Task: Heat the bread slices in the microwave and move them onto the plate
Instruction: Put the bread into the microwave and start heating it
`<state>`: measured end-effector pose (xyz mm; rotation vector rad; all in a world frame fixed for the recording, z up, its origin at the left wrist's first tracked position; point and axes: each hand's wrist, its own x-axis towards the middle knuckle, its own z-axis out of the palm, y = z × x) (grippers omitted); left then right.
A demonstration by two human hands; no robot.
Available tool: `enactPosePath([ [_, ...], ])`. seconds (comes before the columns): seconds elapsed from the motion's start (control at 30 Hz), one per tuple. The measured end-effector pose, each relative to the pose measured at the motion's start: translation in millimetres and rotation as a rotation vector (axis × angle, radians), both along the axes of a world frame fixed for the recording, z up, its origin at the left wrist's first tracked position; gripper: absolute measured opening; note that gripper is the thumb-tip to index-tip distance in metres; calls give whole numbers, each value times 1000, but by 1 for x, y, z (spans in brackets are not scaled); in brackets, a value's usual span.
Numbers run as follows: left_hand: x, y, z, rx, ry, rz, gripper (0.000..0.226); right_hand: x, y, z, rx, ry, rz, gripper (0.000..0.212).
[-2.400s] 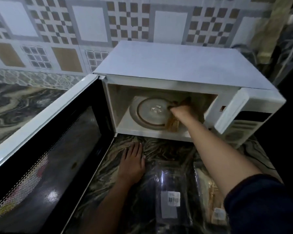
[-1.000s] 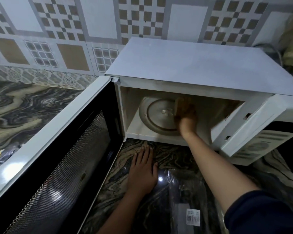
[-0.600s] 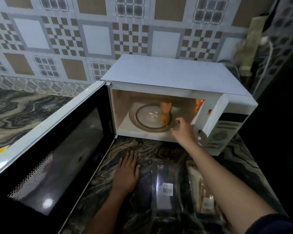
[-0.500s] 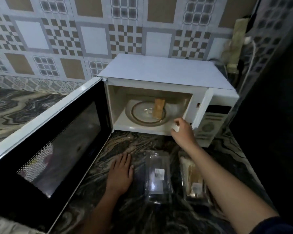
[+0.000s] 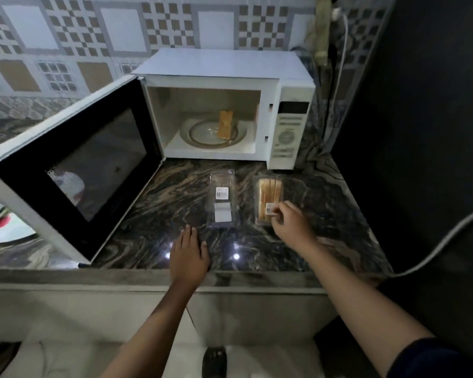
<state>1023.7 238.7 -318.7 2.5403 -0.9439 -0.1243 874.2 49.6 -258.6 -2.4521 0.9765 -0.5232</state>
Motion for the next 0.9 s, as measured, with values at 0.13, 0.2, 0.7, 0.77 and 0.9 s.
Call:
enactPosePath([
  [0.13, -22, 1, 4, -88, 24, 53, 44, -6, 5, -8, 51, 140, 9, 26],
  [0.2, -33, -2, 9, -132, 69, 64, 35, -8, 7, -10, 55, 156, 13, 22],
  [0.7, -74, -87, 29, -416, 849, 23, 29, -19, 1, -8, 104, 139, 85, 13],
  [0.77, -75, -91, 27, -433, 869, 44, 25, -19, 0, -5, 111, 178, 92, 12],
  [0.9, -76, -94, 25, -512, 954, 104, 15, -13, -4, 1, 139, 268, 90, 11],
])
